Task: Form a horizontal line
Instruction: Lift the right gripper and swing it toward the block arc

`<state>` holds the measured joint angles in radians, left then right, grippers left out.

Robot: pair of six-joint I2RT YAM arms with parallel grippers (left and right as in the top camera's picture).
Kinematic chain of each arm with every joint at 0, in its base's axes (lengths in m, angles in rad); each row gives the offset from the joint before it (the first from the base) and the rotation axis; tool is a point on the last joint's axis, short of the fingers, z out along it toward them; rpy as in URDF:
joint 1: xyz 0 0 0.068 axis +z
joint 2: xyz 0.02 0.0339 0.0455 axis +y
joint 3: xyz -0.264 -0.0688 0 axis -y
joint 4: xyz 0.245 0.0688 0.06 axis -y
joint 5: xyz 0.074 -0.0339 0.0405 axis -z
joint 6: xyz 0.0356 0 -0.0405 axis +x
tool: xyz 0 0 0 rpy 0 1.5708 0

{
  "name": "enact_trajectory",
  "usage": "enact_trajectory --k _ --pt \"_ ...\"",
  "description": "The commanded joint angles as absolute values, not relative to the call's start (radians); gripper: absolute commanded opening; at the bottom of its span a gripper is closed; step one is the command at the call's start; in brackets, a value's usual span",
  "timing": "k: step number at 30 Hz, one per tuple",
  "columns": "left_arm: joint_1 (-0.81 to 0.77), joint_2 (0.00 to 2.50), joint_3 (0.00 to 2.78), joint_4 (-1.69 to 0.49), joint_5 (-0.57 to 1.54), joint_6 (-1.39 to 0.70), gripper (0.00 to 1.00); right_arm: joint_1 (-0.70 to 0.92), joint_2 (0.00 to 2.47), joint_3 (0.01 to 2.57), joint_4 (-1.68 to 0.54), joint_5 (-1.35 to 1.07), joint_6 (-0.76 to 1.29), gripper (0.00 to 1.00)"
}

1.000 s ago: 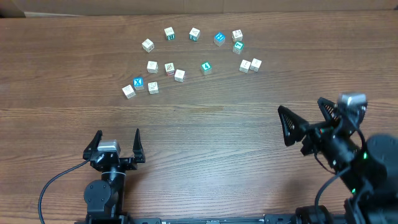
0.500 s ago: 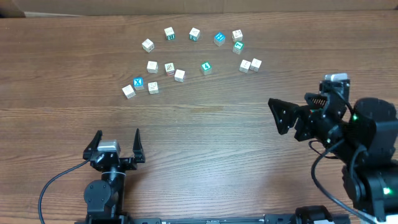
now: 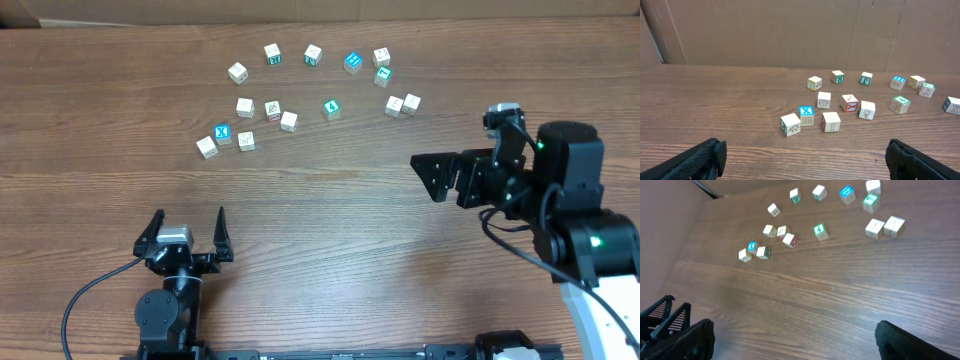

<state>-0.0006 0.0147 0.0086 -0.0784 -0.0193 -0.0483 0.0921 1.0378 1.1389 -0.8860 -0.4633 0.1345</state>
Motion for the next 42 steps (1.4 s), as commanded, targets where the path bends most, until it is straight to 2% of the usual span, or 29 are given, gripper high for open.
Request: enact_trajectory --k 1,42 --pt "-0.007 0.005 0.005 -0.075 -0.026 -0.029 1.00 0.096 1.063 1.189 -0.892 -0.499 0.131 1.00" --pt "-0.007 0.005 0.005 -0.075 -0.026 -0.029 1.00 0.096 1.129 1.189 -0.913 -0.488 0.131 1.00"
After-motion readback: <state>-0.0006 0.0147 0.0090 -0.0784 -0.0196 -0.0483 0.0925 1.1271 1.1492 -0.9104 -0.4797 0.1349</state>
